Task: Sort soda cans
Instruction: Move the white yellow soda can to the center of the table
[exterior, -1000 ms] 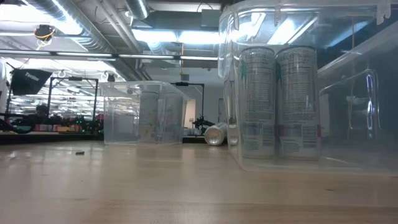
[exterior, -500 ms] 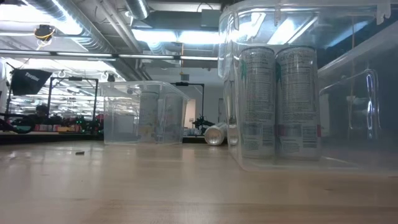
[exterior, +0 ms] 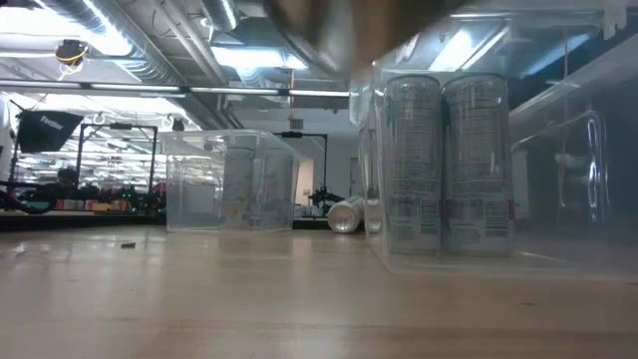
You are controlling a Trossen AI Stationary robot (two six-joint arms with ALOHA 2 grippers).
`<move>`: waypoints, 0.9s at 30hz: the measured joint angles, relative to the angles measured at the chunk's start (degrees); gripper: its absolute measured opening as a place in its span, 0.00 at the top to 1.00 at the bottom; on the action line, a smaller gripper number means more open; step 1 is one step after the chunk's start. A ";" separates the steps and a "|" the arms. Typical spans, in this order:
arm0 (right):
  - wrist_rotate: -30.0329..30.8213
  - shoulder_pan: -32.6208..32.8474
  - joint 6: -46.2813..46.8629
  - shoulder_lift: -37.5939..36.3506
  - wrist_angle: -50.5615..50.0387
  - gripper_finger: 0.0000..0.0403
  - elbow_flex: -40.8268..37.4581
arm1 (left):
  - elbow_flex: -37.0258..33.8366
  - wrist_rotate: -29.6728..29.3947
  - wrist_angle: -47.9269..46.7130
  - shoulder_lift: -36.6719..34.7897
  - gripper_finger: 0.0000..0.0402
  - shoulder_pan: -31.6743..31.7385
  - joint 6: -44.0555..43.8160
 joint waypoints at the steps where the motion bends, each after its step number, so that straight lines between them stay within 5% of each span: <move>1: 0.54 0.04 -0.53 0.00 0.80 0.40 0.00 | -0.01 0.01 0.01 0.03 0.23 -0.02 -0.19; 11: 9.03 -0.28 -13.90 0.00 13.31 0.40 0.00 | -0.01 1.82 1.92 0.23 0.23 0.00 -0.96; 27: 17.69 -14.18 -58.55 0.00 20.20 0.40 0.02 | 0.00 7.02 5.87 7.03 0.23 -0.02 -2.53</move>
